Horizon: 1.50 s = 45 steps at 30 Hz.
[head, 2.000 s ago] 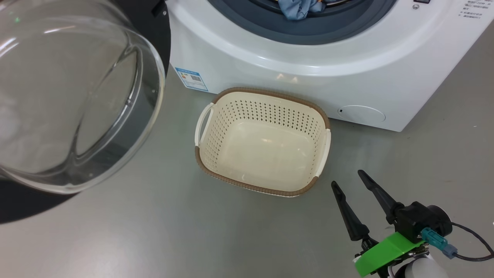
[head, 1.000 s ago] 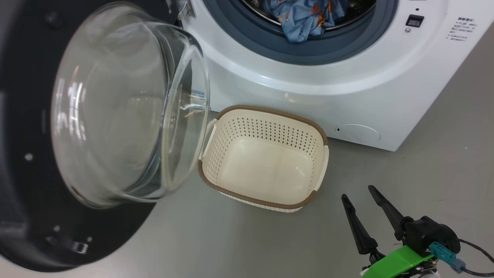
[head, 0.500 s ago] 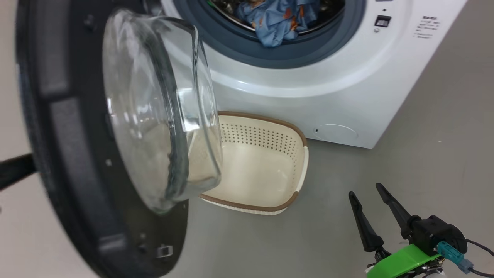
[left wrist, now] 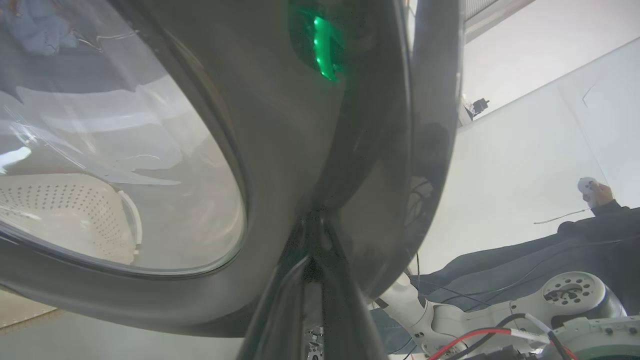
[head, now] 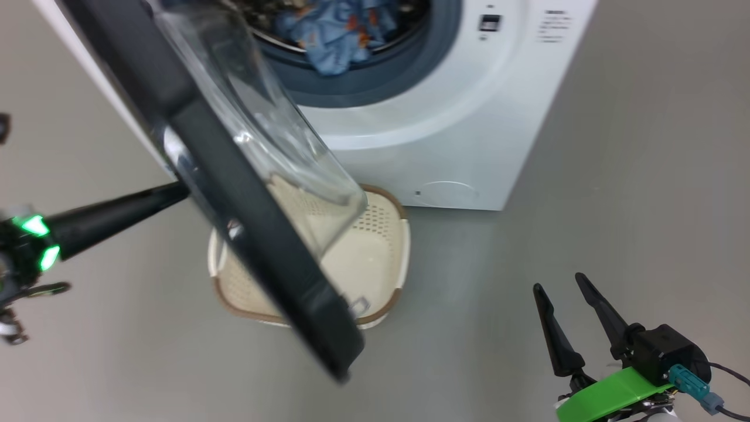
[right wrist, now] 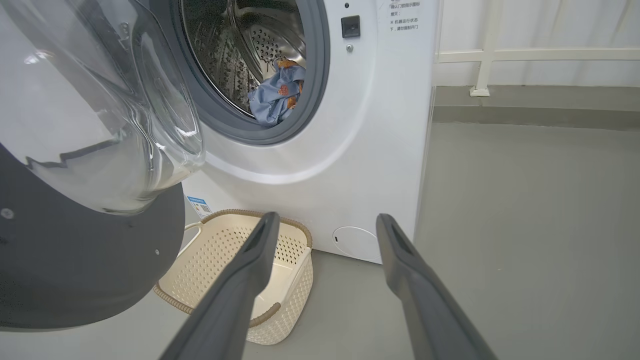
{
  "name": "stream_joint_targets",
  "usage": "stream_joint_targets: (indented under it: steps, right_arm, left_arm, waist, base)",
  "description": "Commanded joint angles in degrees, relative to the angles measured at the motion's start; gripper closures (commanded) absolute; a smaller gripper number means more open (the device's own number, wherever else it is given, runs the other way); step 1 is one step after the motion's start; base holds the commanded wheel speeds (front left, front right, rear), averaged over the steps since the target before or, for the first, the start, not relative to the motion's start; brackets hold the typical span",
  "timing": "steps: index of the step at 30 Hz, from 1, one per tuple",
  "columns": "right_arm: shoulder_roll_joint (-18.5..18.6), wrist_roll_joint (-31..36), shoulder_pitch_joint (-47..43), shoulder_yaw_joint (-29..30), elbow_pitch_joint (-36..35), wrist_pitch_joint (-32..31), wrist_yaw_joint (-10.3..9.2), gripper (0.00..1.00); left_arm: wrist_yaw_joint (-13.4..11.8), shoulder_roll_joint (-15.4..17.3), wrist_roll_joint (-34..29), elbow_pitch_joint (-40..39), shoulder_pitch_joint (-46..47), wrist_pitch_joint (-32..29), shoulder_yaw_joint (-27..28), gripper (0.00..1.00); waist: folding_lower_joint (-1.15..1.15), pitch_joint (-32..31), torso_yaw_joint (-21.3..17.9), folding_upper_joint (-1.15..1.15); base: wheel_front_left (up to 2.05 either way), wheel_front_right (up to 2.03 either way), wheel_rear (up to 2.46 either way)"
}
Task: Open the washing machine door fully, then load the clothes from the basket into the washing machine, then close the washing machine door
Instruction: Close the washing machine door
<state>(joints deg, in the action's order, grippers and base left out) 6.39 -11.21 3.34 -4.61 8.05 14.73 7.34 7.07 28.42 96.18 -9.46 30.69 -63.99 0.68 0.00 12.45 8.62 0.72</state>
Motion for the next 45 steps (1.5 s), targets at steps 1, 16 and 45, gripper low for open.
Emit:
stream_joint_targets:
  steps: [1, 16, 45]
  right_arm:
    - [-0.4, 0.2, 0.1, -1.2, -1.6, 0.3, 0.14, 0.0]
    - [-1.6, 0.2, 0.4, -0.9, -1.8, 0.3, 0.14, 0.0]
    - [1.7, -0.6, -0.8, -1.4, -0.6, 0.3, 0.14, 0.0]
  left_arm:
    - [0.4, 1.3, -1.4, -1.4, 3.4, 0.6, 1.8, 1.0]
    - [0.4, -4.2, -6.1, 2.1, 7.7, 4.9, 0.7, 1.0]
    - [0.4, -3.3, -19.0, 5.1, -22.7, 29.4, 0.9, 0.0]
  waist:
    - [0.0, 0.3, -3.8, 0.0]
    - [0.0, 0.6, -9.6, 0.0]
    - [0.0, -1.8, -4.9, 0.0]
  base:
    - [0.0, 0.0, 0.0]
    - [0.0, 0.0, 0.0]
    - [0.0, 0.0, 0.0]
